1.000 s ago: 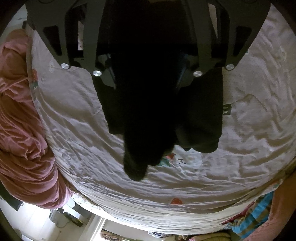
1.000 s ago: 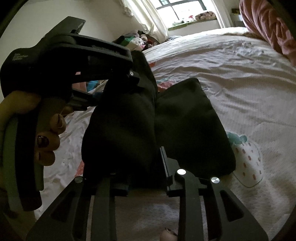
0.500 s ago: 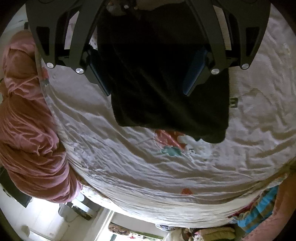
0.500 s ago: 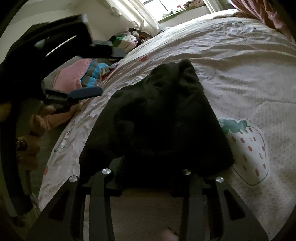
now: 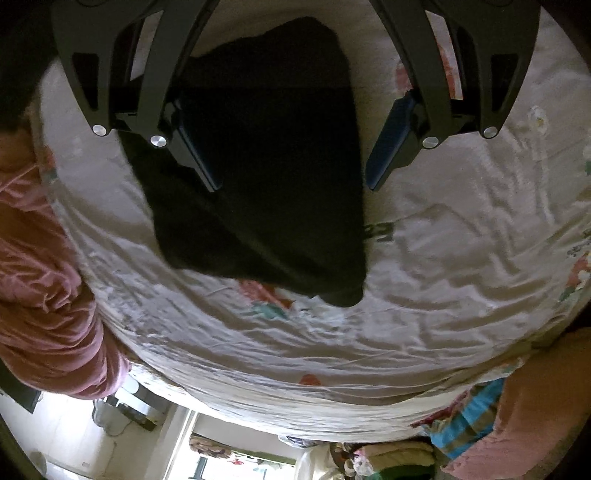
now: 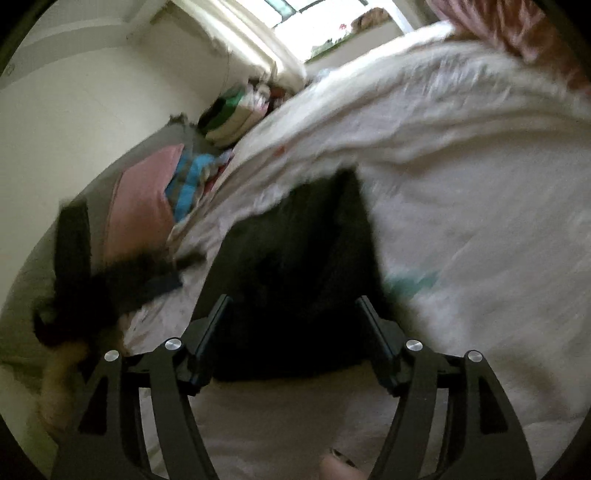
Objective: Fold small clothes
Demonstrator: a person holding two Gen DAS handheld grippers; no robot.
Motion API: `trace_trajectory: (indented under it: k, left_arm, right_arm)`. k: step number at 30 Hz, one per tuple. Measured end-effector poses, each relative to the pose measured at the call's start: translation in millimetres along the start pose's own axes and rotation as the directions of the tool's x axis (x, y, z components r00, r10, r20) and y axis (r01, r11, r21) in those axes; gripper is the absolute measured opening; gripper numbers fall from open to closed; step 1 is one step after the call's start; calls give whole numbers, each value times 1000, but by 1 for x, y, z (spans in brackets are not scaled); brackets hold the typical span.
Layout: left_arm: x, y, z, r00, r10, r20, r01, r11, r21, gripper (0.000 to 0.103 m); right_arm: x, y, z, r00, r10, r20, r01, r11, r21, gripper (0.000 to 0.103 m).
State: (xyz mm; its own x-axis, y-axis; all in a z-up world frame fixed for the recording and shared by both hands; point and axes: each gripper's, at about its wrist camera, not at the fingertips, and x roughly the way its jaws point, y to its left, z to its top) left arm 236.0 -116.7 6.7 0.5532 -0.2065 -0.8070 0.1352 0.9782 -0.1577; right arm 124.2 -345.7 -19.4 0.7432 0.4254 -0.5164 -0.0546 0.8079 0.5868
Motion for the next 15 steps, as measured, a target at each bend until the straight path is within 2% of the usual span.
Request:
trace_trajectory:
  k: [2,5,8,10,13,14,15]
  left_arm:
    - [4,1,-8,1000,17,-3,-17,1000,16,72]
    - [12,1,-21,1000,19,-21,-18,1000,21,72]
    - [18,-2,-31,1000,21,-23,-20,999,33,72]
    - [16,-4,-36,1000,26,-6,-26,998,49,72]
    - [13,-4,-39,1000,25,4,-25,998,65,72]
    - [12,-4,-40,1000,23,4,-24,997,67,72]
    - [10,-5,-40,1000,24,7,-24,997,71,72]
  right_arm:
    - [-8,1,18,1000,-5,23,5,999,-32,68]
    - [5,10,46,1000,-2,-31,-1,992,-122,66]
    - [46,10,67,991,-56,-123,36,986,-165,54]
    - [72,6,71,978,-91,-185,60,984,-166,52]
    - [103,-2,74,959,-160,-233,119,976,-180,52]
    - [111,-4,71,954,-172,-245,129,975,-180,49]
    - [120,-7,69,947,-179,-267,136,976,-169,32]
